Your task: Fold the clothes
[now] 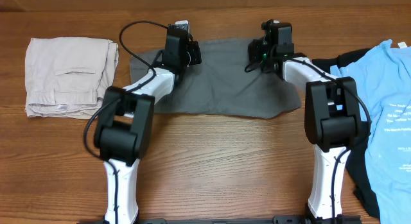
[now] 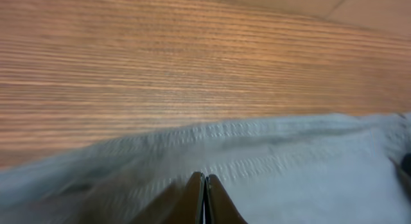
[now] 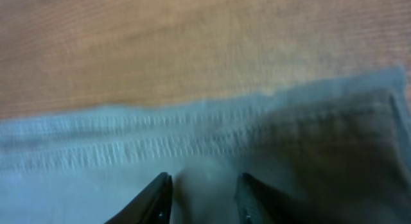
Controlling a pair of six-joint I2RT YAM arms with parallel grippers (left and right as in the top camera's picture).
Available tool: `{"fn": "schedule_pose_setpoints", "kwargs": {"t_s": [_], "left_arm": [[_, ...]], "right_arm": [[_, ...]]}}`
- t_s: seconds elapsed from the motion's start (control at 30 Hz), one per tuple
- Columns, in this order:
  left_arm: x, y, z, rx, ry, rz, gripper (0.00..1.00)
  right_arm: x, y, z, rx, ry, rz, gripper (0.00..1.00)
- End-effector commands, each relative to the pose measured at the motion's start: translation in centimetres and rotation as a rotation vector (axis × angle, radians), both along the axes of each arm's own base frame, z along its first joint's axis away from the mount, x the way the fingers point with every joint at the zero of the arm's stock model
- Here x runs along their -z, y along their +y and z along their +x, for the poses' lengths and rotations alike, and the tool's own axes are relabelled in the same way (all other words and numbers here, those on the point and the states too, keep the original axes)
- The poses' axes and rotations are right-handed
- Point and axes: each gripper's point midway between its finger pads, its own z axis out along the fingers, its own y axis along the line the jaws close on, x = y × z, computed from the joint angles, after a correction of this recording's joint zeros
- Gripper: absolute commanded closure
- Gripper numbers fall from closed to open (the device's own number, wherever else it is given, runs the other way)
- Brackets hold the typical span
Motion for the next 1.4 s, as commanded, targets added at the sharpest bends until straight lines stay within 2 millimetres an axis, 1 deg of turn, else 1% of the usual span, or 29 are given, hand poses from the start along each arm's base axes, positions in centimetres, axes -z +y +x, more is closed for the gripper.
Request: {"fn": "schedule_pose_setpoints", "kwargs": {"t_s": [0.0, 0.03, 0.07, 0.1, 0.13, 0.17, 0.2, 0.23, 0.27, 0.33, 0.37, 0.43, 0.47, 0.5, 0.53, 0.6, 0.67, 0.77, 0.8, 0.83, 0.9, 1.03, 1.13, 1.23, 1.37], "left_arm": [[-14.2, 0.7, -1.9, 0.021, -0.160, -0.020, 0.96], [-16.1, 1.2, -3.2, 0.019, -0.150, -0.017, 0.95], [-17.5, 1.6, -4.4, 0.019, -0.139, -0.014, 0.92], [-18.9, 2.2, -6.1, 0.018, -0.118, -0.007, 0.89], [-19.8, 2.8, -7.6, 0.011, -0.092, 0.004, 0.88], [-20.6, 3.7, -9.7, -0.008, -0.048, 0.019, 0.88], [-20.8, 4.7, -11.4, -0.038, -0.001, 0.034, 0.85], [-20.7, 5.9, -13.2, -0.081, 0.054, 0.044, 0.84], [-20.5, 6.8, -14.6, -0.117, 0.100, 0.051, 0.82], [-19.6, 8.8, -17.3, -0.173, 0.202, 0.074, 0.78], [-19.0, 9.6, -18.3, -0.190, 0.249, 0.086, 0.74], [-17.7, 11.0, -19.5, -0.217, 0.328, 0.107, 0.64], [-17.1, 11.7, -19.9, -0.230, 0.361, 0.114, 0.60], [-16.4, 12.4, -20.2, -0.248, 0.393, 0.122, 0.56], [-15.8, 13.2, -20.3, -0.265, 0.420, 0.125, 0.53], [-14.9, 14.1, -20.0, -0.285, 0.453, 0.118, 0.48], [-13.8, 14.7, -19.2, -0.289, 0.477, 0.098, 0.43], [-11.8, 15.7, -18.1, -0.299, 0.512, 0.086, 0.40], [-10.9, 16.0, -17.6, -0.304, 0.528, 0.076, 0.39], [-10.1, 16.1, -17.2, -0.298, 0.541, 0.073, 0.35], [-8.2, 16.5, -16.4, -0.290, 0.570, 0.076, 0.31], [-4.0, 16.6, -15.2, -0.270, 0.633, 0.097, 0.24], [-1.6, 16.1, -15.1, -0.241, 0.686, 0.087, 0.23], [0.7, 16.2, -15.0, -0.241, 0.725, 0.090, 0.22], [2.8, 16.0, -14.6, -0.220, 0.748, 0.082, 0.22]], "right_arm": [[-11.0, -0.2, -0.3, 0.009, -0.123, 0.011, 0.56], [-12.8, -0.4, -1.2, 0.010, -0.116, 0.010, 0.51], [-14.4, -0.6, -2.3, 0.010, -0.103, 0.008, 0.48], [-15.7, -0.8, -3.5, 0.010, -0.087, 0.006, 0.41], [-16.8, -0.9, -4.8, 0.010, -0.066, 0.002, 0.38], [-18.0, -1.2, -6.6, 0.011, -0.034, -0.002, 0.34], [-18.7, -1.4, -8.1, 0.010, -0.004, -0.005, 0.32], [-19.2, -1.6, -9.6, 0.008, 0.031, -0.009, 0.31], [-19.6, -1.7, -11.1, 0.004, 0.067, -0.009, 0.29], [-19.6, -1.8, -13.5, -0.005, 0.140, -0.010, 0.26], [-19.3, -1.7, -14.6, -0.012, 0.180, -0.006, 0.25], [-18.4, -1.8, -16.4, -0.019, 0.264, -0.008, 0.22], [-18.0, -1.8, -17.1, -0.023, 0.297, -0.007, 0.18], [-17.4, -1.8, -17.7, -0.022, 0.330, -0.010, 0.16], [-17.0, -1.9, -18.3, -0.022, 0.355, -0.013, 0.16], [-16.5, -2.0, -18.9, -0.021, 0.387, -0.018, 0.15], [-16.0, -2.1, -19.4, -0.021, 0.408, -0.020, 0.12], [-15.7, -2.1, -19.9, -0.020, 0.430, -0.023, 0.11], [-15.6, -2.2, -20.0, -0.020, 0.438, -0.023, 0.11], [-15.6, -2.2, -20.1, -0.020, 0.443, -0.024, 0.11], [-15.6, -2.2, -20.2, -0.020, 0.446, -0.024, 0.11], [-15.6, -2.2, -20.2, -0.020, 0.445, -0.024, 0.12], [-15.6, -2.2, -20.1, -0.020, 0.440, -0.024, 0.12], [-15.6, -2.1, -20.0, -0.023, 0.438, -0.023, 0.12], [-15.6, -1.8, -20.1, -0.029, 0.437, -0.025, 0.12]]}}
